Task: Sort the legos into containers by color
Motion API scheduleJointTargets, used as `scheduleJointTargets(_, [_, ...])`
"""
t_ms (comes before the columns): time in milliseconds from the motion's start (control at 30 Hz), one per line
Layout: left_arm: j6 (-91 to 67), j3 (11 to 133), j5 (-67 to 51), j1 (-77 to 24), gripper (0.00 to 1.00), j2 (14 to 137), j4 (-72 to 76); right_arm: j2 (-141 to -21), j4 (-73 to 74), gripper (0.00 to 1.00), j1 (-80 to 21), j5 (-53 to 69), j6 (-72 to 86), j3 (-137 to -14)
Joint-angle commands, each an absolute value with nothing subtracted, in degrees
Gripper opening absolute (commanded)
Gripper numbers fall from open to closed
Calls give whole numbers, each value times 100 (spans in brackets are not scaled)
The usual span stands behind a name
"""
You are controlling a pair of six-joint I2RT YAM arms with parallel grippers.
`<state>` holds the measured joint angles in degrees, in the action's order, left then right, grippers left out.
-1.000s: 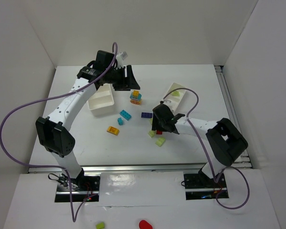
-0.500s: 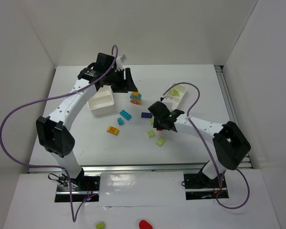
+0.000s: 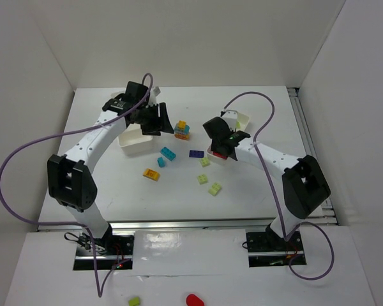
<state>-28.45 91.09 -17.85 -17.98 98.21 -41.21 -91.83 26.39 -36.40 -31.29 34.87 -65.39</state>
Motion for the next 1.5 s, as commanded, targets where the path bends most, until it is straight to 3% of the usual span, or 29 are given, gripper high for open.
scheduleJointTargets(0, [-2777,9044,-1618,-1731,68,9387,-4017,-9342,2286,35,-3464,-3323,3243,-6935])
scheduleJointTargets(100, [-2777,9044,-1617,-1731,68,9334,-4017,-9605,2206,48,-3340,-3209,3094,-7074])
scheduleJointTargets(200, [-2777,9044,-1617,-1731,81,9334,-4017,-9721,2434,77,-3340,-3260,3094,-7303])
scheduleJointTargets(267, [-2777,9044,-1565,-1731,87,9334,-4017,-9547,2435,84,-3340,-3261,3041,-7304])
scheduleJointTargets(533, [-2725,9044,-1143,-1679,83,9132,-4069,-8247,2952,80,-3919,-2690,3627,-6110])
scheduleJointTargets(700, [-2725,9166,-1143,-1626,82,9184,-4069,-7744,3480,95,-4271,-2181,4727,-5301])
scheduleJointTargets(800, [-2672,9219,-1248,-1626,82,9254,-4069,-7673,3340,98,-4324,-1794,5255,-5020])
scheduleJointTargets(900, [-2672,9220,-1362,-1626,81,9255,-4069,-7821,3261,98,-4324,-1608,5738,-4966])
scheduleJointTargets(1233, [-2566,9053,-1248,-1574,81,9132,-4069,-8859,3620,76,-4324,-1529,6214,-5352])
scheduleJointTargets(1300, [-2566,9053,-1248,-1573,80,9132,-4069,-8973,3691,76,-4324,-1529,6267,-5353])
scheduleJointTargets(1467, [-2566,9000,-1248,-1521,80,9132,-4069,-9026,3639,57,-4377,-1477,6267,-5300])
